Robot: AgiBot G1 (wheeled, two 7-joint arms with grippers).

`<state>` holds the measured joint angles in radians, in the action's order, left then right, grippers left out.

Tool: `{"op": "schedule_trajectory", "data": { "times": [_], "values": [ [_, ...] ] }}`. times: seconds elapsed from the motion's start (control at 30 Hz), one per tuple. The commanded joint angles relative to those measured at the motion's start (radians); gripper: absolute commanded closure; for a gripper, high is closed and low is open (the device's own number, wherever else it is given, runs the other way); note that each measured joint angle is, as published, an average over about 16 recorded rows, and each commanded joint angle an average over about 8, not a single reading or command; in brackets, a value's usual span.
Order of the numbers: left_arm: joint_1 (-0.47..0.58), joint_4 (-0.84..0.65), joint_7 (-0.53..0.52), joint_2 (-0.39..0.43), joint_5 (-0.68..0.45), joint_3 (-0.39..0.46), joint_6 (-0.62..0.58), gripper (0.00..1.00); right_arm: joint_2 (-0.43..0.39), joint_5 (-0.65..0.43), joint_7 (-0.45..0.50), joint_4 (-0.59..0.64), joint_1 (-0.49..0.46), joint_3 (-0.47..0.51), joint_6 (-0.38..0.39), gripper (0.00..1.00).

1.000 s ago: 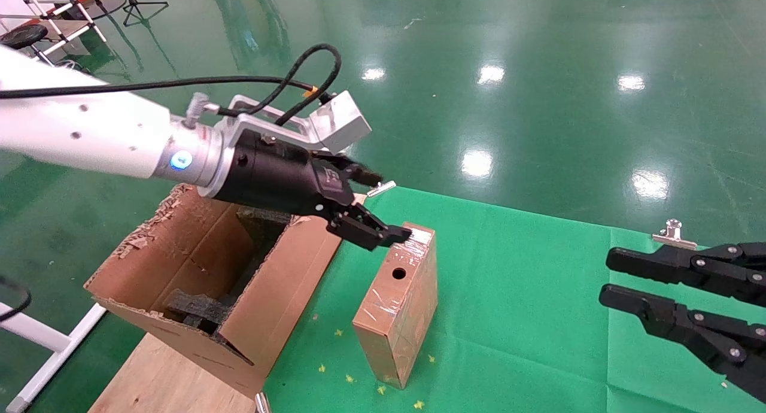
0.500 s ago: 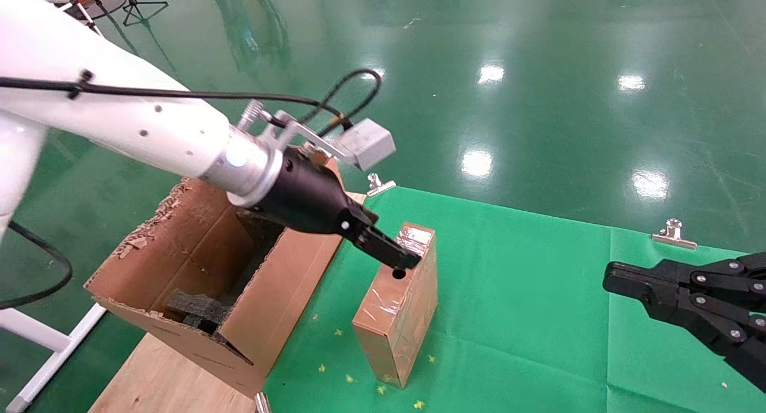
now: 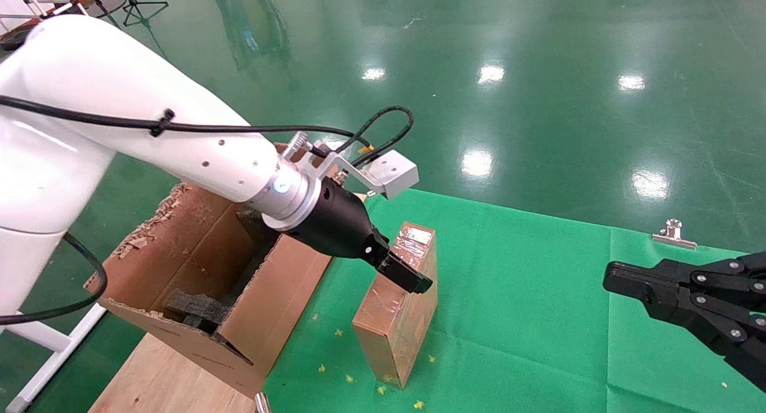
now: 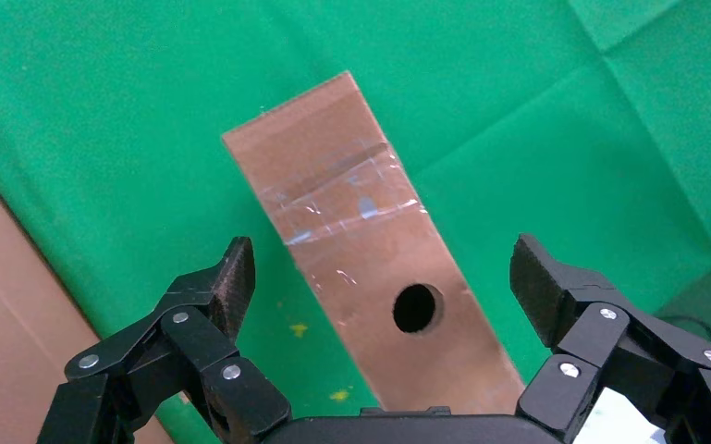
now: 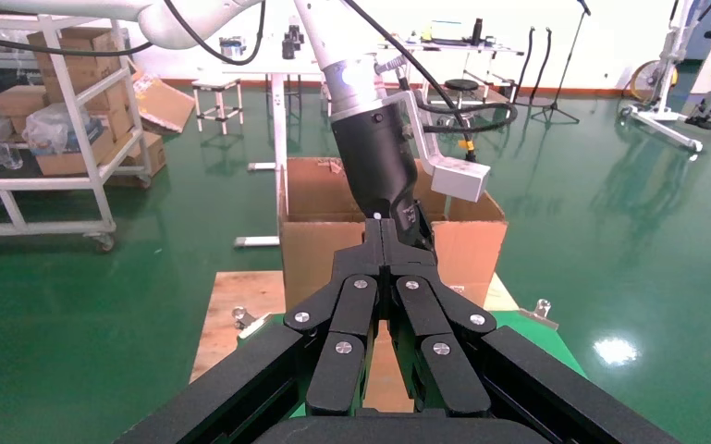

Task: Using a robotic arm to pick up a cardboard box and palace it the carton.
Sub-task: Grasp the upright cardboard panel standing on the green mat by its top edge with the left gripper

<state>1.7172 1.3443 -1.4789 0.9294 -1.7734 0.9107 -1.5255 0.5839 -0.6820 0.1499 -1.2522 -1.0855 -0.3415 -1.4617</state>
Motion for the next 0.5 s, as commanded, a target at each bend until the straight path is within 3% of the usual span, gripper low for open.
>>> {"op": "schedule_trajectory", "data": {
  "times": [0.03,0.37,0.47,0.5],
  "values": [
    [0.002,0.001,-0.005,0.010,-0.015,0.012,0.004,0.00,0.000,0.000,0.000,0.000,0.000,0.000,0.000,1.00],
    [0.014,0.003,0.000,0.027,-0.041,0.060,-0.005,0.00,0.000,0.000,0.000,0.000,0.000,0.000,0.000,0.97],
    [0.019,0.004,0.004,0.030,-0.050,0.070,-0.005,0.01,0.000,0.000,0.000,0.000,0.000,0.000,0.000,0.64],
    [0.020,0.004,0.005,0.031,-0.052,0.072,-0.005,0.09,0.000,0.000,0.000,0.000,0.000,0.000,0.000,0.51]
  ]
}}
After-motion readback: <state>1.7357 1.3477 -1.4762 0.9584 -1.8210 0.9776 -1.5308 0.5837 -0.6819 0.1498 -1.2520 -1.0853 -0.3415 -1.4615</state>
